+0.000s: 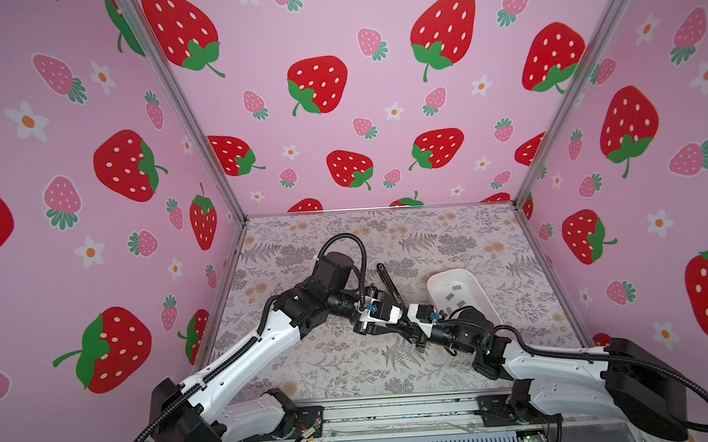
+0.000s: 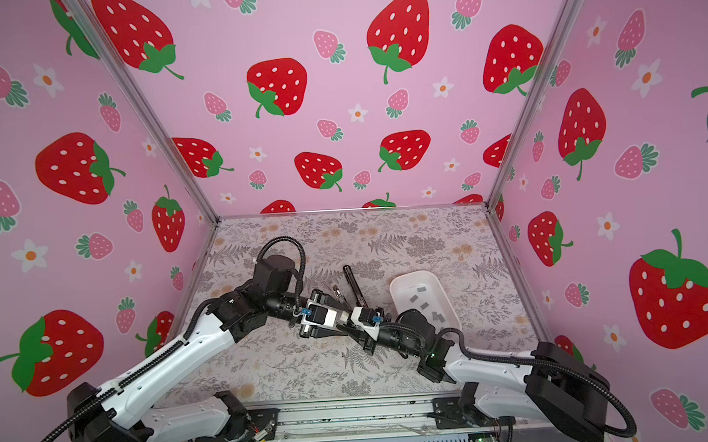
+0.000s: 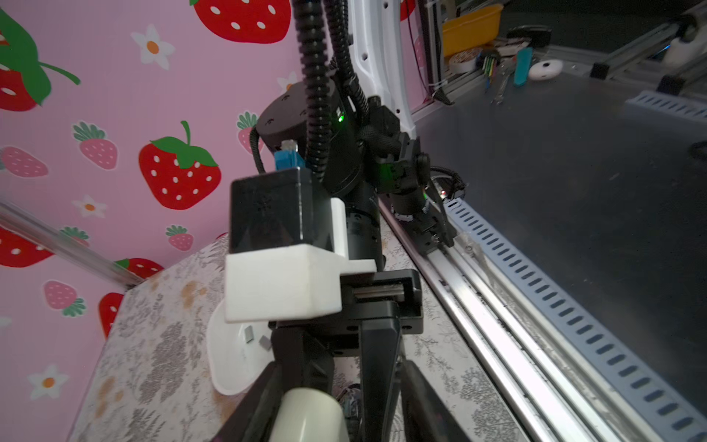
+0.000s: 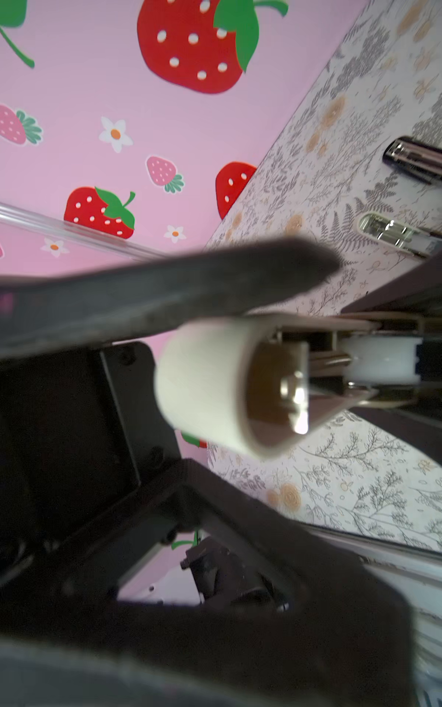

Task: Load the staples into the stapler
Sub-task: 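Open and pull back the left gripper while the right holds the piece by the stapler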

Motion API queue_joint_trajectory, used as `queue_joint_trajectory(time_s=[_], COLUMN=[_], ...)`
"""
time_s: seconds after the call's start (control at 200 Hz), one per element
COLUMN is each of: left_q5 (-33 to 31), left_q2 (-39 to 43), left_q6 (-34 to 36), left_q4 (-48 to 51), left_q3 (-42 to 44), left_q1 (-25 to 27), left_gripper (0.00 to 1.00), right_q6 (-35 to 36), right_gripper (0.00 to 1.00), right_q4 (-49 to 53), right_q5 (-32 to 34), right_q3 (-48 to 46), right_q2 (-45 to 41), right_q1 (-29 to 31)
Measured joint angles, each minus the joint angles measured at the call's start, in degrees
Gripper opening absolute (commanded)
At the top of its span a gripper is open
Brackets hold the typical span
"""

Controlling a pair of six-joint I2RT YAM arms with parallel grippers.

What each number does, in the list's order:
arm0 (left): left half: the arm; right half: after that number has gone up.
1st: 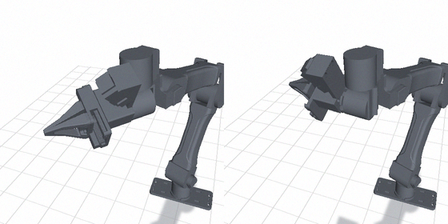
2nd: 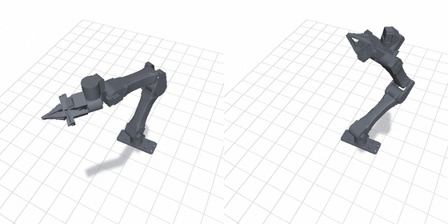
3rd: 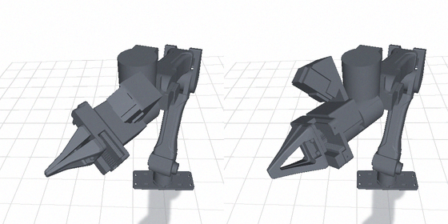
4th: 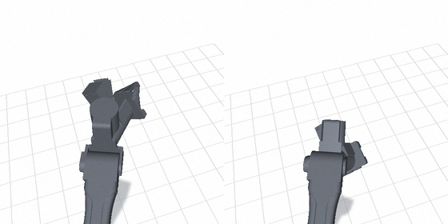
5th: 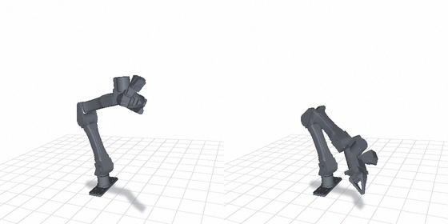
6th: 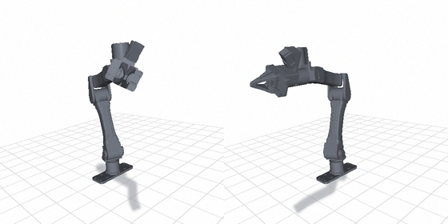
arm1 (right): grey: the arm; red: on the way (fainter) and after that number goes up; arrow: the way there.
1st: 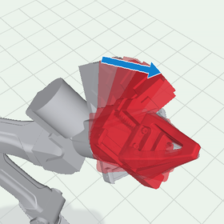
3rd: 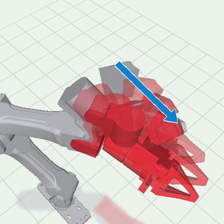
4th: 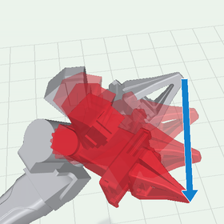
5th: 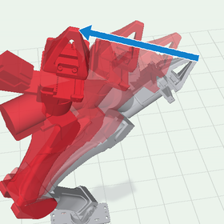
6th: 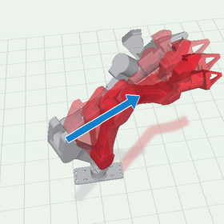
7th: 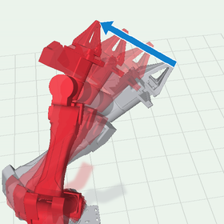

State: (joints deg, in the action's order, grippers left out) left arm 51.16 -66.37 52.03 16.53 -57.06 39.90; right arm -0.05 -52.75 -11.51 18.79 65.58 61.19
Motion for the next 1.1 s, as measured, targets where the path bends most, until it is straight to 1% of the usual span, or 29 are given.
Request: queue_joint_trajectory(time_s=[0.045,0.075,0.085,0.105,0.115,0.125,0.16,0.18,0.19,0.215,0.235,0.27,0.305,0.365,0.43,0.525,0.595,0.74,0.955,1.1], left_q5=[-5.2,-10.4,-10.9,-13.9,-16.5,-16.9,-22.2,-25.8,-25.8,-30.1,-31.8,-36.0,-39.9,-46.0,-51.3,-56.9,-61.7,-68.7,-79.3,-85.9], left_q2=[1.2,1.9,2.0,2.4,2.6,2.7,3.5,4.3,4.3,5.5,6.3,8.3,10.7,15.1,19.4,24.2,26.8,29.8,32.6,31.1], left_q6=[-5.7,-10.4,-11.1,-13.6,-15.8,-16.3,-20.9,-24.2,-24.2,-28.3,-29.8,-34.5,-39.3,-47.2,-53.8,-59.4,-62.9,-66.6,-71.2,-75.2], left_q4=[-4.9,-8.6,-9.2,-10.9,-12.3,-12.6,-14.8,-16.0,-16.0,-17.2,-17.6,-18.1,-18.1,-18.0,-18.3,-18.4,-16.1,-10.6,-9.1,-5.5], left_q3=[1.6,2.6,2.6,3.0,3.3,3.3,3.5,3.5,3.5,3.5,3.5,3.5,3.7,4.6,7.3,13.0,18.4,26.2,34.4,36.0], left_q1=[0.6,1.2,1.3,1.6,1.9,2.0,2.4,2.5,2.5,2.6,2.6,2.6,2.6,2.5,2.5,2.5,2.5,2.4,2.4,2.4], left_gripper=[0.74,0.75,0.75,0.75,0.75,0.76,0.78,0.8,0.82,0.86,0.9,0.96,1.0,0.99,0.99,0.99,0.99,0.99,0.99,0.99], right_q6=[-1.0,-1.8,-1.9,-2.5,-2.9,-3.1,-3.9,-4.6,-4.8,-5.6,-6.1,-7.1,-8.1,-9.8,-11.8,-14.4,-16.2,-18.3,-19.7,-19.6], right_gripper=[0.11,0.1,0.1,0.09,0.09,0.09,0.09,0.09,0.09,0.09,0.09,0.09,0.09,0.05,0.01,0.0,0.0,0.0,0.0,0.0], right_q4=[0.2,0.4,0.4,0.5,0.7,0.7,1.0,1.4,1.5,1.9,2.2,3.2,4.1,6.5,10.2,15.8,19.8,25.0,33.0,37.4], right_q5=[2.4,4.2,4.5,5.5,6.3,6.6,8.1,9.2,9.5,10.7,11.4,12.9,14.3,16.6,19.2,22.1,23.3,23.9,23.2,22.0], right_q3=[0.0,0.0,0.0,0.0,0.0,0.0,0.0,0.0,0.0,0.0,0.0,0.2,0.5,1.5,3.8,8.5,12.5,16.0,21.5,27.6], right_q2=[-0.2,-0.4,-0.4,-0.6,-0.7,-0.9,-1.2,-1.5,-1.6,-1.9,-2.1,-2.5,-2.6,-2.5,-1.6,0.8,3.7,8.1,15.6,21.6], right_q1=[-0.2,-0.3,-0.4,-0.5,-0.6,-0.6,-0.8,-1.0,-1.0,-1.2,-1.3,-1.4,-1.6,-1.7,-1.7,-1.7,-1.7,-1.7,-1.2,0.9])
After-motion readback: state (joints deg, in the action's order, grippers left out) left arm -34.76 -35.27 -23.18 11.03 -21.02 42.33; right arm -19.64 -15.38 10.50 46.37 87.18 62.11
